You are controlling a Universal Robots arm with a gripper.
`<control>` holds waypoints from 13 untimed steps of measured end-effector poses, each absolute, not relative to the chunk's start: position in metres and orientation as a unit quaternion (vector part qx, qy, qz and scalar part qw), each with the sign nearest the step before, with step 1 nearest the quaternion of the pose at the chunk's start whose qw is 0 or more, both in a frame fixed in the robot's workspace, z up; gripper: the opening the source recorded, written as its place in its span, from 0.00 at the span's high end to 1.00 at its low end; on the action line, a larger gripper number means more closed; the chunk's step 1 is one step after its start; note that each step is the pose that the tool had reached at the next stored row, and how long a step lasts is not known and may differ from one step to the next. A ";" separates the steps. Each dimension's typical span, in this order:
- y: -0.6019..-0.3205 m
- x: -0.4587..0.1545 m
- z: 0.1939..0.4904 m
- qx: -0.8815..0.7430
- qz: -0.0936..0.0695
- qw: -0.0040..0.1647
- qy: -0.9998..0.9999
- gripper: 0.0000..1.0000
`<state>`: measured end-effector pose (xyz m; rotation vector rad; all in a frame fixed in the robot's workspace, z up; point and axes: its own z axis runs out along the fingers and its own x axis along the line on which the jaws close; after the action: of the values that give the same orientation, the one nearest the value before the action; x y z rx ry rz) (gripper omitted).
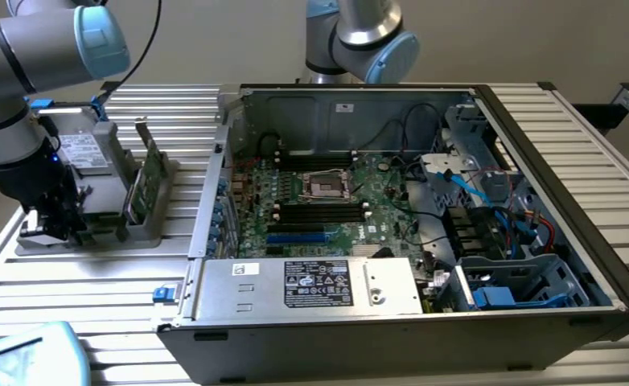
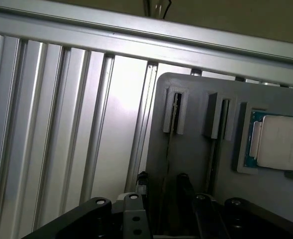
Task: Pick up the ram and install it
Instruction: 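Pick up the ram and move it above insertion slot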
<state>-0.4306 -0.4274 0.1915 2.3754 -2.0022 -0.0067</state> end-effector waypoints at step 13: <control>-0.427 -0.431 0.191 0.764 -0.002 0.017 -0.644 0.85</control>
<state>-0.4306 -0.4274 0.1915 2.3754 -2.0022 -0.0067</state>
